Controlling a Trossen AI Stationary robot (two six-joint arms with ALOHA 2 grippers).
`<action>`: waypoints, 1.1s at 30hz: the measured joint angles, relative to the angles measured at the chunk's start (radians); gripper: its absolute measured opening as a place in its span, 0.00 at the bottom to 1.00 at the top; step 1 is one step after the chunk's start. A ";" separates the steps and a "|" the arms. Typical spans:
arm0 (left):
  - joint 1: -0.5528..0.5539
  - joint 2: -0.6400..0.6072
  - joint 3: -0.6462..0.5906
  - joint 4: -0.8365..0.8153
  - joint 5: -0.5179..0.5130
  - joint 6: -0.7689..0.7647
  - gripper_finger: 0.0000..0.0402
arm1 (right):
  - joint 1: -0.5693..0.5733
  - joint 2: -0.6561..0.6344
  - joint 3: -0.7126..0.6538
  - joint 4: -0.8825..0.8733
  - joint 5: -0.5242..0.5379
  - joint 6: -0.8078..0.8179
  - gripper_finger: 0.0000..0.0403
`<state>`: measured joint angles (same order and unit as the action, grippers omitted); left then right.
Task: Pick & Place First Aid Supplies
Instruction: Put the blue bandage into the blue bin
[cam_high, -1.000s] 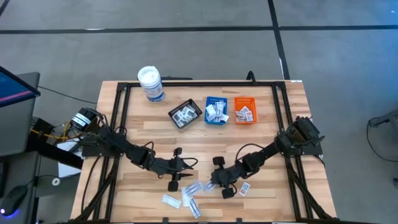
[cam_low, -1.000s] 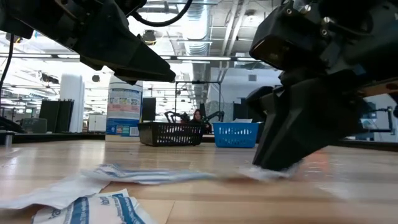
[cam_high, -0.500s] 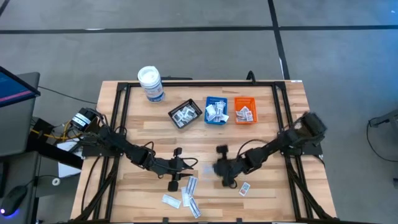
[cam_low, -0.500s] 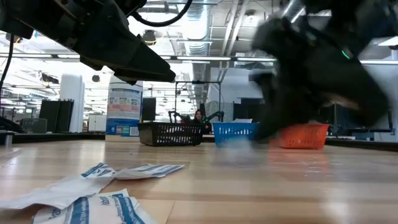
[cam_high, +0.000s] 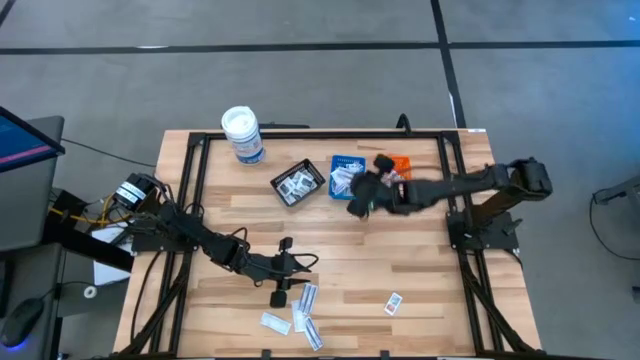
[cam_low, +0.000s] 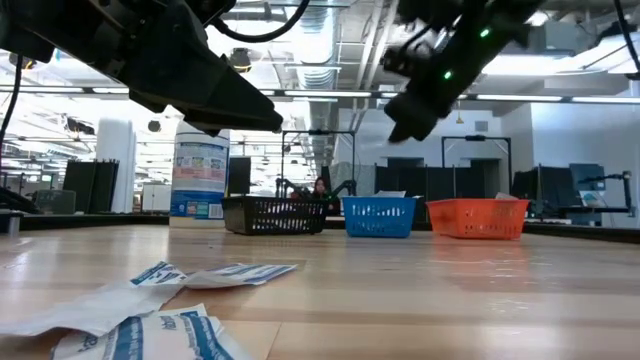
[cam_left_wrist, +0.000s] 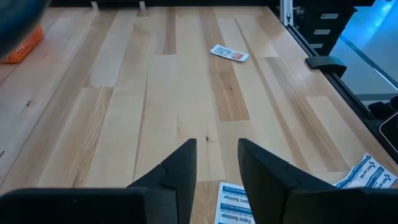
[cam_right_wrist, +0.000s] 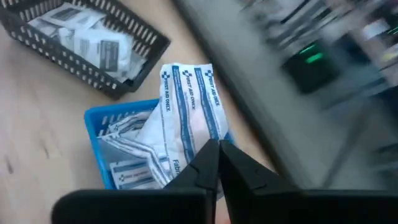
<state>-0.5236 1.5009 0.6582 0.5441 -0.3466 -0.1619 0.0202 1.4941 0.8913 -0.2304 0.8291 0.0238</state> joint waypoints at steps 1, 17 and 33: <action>0.000 0.000 0.000 0.001 0.000 0.000 0.29 | -0.039 0.000 0.000 0.002 -0.079 -0.004 0.03; 0.000 0.000 0.000 0.003 0.000 0.000 0.29 | -0.164 0.131 0.002 0.041 -0.317 0.011 0.24; 0.032 0.000 0.000 0.002 0.001 0.008 0.29 | -0.261 0.230 0.062 0.062 -0.607 0.003 0.23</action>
<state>-0.4918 1.5009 0.6582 0.5465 -0.3458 -0.1542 -0.2404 1.7244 0.9533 -0.1689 0.2220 0.0269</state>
